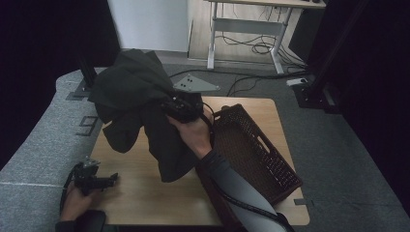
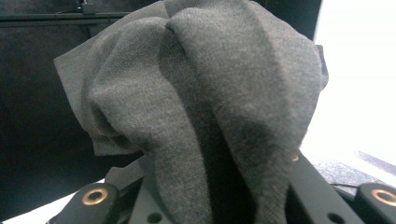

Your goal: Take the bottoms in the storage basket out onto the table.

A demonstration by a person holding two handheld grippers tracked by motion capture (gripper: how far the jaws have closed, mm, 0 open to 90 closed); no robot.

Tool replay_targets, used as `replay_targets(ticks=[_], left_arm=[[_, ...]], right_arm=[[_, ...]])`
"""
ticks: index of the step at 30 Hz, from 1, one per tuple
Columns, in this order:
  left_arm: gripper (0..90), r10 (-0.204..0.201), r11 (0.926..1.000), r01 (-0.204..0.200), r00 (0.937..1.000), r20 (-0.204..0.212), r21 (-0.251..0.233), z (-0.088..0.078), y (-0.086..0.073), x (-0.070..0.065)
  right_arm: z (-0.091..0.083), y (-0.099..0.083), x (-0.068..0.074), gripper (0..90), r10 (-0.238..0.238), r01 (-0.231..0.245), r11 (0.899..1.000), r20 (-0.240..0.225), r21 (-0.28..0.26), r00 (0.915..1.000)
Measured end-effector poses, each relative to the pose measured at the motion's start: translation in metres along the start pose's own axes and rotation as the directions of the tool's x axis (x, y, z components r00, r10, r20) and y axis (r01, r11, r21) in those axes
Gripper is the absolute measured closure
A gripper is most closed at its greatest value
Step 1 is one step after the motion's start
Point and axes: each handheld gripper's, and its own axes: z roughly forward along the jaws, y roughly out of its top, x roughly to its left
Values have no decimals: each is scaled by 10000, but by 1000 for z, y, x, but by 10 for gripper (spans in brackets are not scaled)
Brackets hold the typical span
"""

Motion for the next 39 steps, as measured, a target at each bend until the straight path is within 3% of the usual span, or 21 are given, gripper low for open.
replay_targets(ticks=[12, 22, 39], left_arm=[[0, -5, 10000, 5, 10000, -27, 28, -2, -2, 2], [0, -22, 10000, 22, 10000, -66, 7, -6, -7, 6], [0, -52, 10000, 52, 9999, -87, -1, -8, -9, 8]], right_arm=[[19, -11, 13, 735, 107, -104, 9999, -323, 94, 9994], [32, -34, 18, 735, 291, -278, 9992, -434, 299, 9986], [46, -75, 20, 735, 393, -378, 9974, -234, 619, 9990]])
